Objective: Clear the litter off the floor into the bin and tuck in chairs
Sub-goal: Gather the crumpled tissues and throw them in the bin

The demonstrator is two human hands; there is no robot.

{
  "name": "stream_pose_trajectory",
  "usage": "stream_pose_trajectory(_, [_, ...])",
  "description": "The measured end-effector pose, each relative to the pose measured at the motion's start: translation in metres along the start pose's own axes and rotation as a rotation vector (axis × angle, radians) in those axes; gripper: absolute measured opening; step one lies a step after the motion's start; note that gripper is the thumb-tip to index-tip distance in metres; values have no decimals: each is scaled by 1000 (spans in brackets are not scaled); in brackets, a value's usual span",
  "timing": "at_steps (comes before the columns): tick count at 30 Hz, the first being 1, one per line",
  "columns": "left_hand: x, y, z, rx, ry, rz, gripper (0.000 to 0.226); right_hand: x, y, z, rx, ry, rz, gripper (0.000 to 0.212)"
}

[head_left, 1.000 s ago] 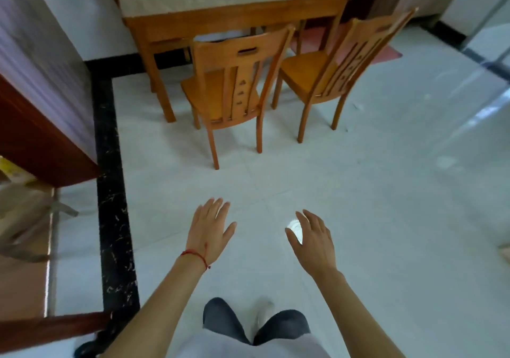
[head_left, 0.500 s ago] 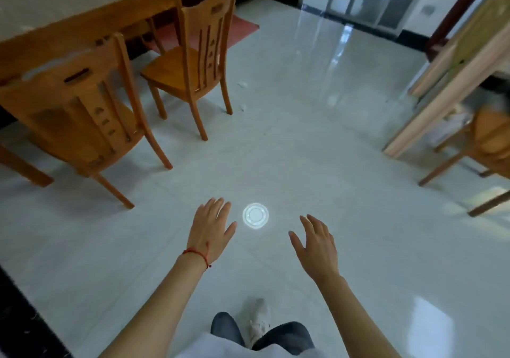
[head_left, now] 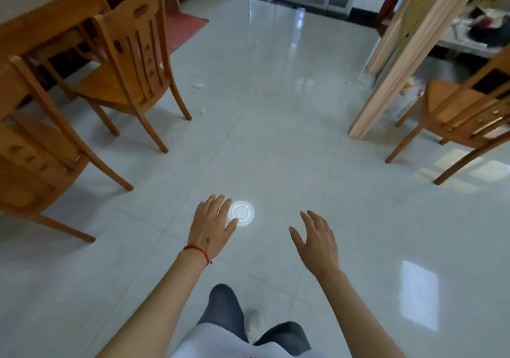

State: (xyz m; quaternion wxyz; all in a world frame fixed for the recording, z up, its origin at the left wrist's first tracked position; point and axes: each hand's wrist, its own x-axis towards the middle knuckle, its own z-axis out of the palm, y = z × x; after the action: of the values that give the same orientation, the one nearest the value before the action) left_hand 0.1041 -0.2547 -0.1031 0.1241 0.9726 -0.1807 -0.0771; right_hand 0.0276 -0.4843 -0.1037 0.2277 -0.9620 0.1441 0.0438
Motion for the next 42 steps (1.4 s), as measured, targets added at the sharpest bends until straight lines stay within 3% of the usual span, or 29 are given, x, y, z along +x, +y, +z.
stream_pose_trajectory(7, [84,13,8,6,-35,59,55,66,25,-11,15,3,77,53])
stream_pose_trajectory(24, [401,27,-20,2,-44,198,56,340,45,-63,40,46,221,53])
stream_pose_trajectory(42, [681,135,-19,5,-105,221,62,606,151,-159,40,36,206,53])
